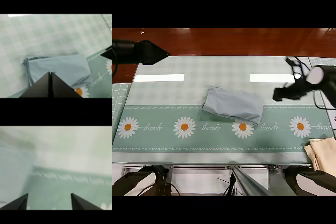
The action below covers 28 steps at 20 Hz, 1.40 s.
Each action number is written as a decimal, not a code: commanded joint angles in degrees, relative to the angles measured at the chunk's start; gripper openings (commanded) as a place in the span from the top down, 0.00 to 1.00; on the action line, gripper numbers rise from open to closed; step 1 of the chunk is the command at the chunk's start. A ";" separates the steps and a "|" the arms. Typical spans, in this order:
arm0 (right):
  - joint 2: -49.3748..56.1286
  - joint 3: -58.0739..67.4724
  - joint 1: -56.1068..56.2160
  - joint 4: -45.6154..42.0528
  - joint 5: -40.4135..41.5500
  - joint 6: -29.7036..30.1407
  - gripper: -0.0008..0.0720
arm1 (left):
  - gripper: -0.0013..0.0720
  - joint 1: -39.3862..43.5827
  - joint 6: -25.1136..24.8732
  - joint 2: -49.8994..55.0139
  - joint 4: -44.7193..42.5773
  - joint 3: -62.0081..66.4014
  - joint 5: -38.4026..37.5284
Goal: Fold the shirts.
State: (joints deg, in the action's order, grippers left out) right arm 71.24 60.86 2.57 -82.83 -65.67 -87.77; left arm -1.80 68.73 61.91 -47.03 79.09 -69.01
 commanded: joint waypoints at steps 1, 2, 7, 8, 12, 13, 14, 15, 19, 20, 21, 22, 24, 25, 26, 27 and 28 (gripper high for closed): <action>-1.88 -11.13 -16.26 17.92 -5.60 7.19 0.15 | 0.94 0.02 -0.07 -0.04 -3.78 -0.04 -2.01; -1.88 -14.82 -17.81 23.69 -2.91 8.72 0.15 | 0.94 0.02 -0.04 -0.04 -4.81 -0.04 -2.45; -1.31 -26.58 -11.15 45.27 16.59 15.91 0.15 | 0.94 0.02 1.07 -0.02 -6.12 -0.04 -3.30; -0.33 -26.71 -8.26 46.86 19.69 16.09 0.15 | 0.94 0.02 1.22 -0.02 -6.14 -0.04 -3.30; 4.48 -26.69 1.20 55.78 30.51 16.13 0.22 | 0.94 0.02 1.22 0.02 -6.12 -0.04 -3.30; 5.11 -26.56 2.84 57.61 32.15 16.46 0.50 | 0.94 0.04 1.22 0.09 -6.14 -0.04 -3.28; 5.05 -26.12 3.37 57.96 32.39 17.18 0.83 | 0.94 0.04 1.22 0.26 -6.12 -0.04 -3.30; 4.63 -25.05 2.97 57.27 30.95 18.47 0.94 | 0.94 0.04 1.22 0.46 -6.12 -0.04 -3.30; -3.26 -15.69 -4.20 45.00 17.53 19.47 0.94 | 0.94 0.04 1.46 2.05 -6.12 -0.04 -3.26; -6.40 -12.39 -7.19 40.54 13.77 15.15 0.94 | 0.94 0.04 1.46 2.73 -6.12 -0.04 -3.21; -9.31 -9.22 -10.21 36.52 10.21 11.10 0.94 | 0.94 0.04 1.46 3.52 -6.12 -0.04 -3.13; -12.41 -5.81 -13.64 32.74 6.78 8.26 0.94 | 0.94 0.04 1.44 4.42 -6.10 -0.02 -2.99; -17.68 -0.02 -20.41 27.08 0.85 6.45 0.94 | 0.94 0.04 1.42 6.43 -6.10 -0.04 -2.95; -20.11 2.69 -24.26 23.76 -2.38 4.24 0.94 | 0.94 0.04 1.40 7.45 -6.10 -0.04 -2.99; -22.23 4.90 -28.13 20.65 -5.90 1.73 0.94 | 0.94 0.04 1.38 8.37 -6.10 -0.04 -2.97; -23.87 6.34 -31.63 18.21 -9.49 0.46 0.94 | 0.94 0.04 1.31 9.20 -6.10 -0.04 -2.86; -25.42 7.13 -35.26 15.85 -13.60 0.04 0.94 | 0.94 0.11 0.61 10.01 -6.10 -0.02 -2.69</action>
State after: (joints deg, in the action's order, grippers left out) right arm 51.22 62.87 -23.42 -57.36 -67.31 -82.74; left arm -1.78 70.19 69.56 -53.12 79.07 -72.01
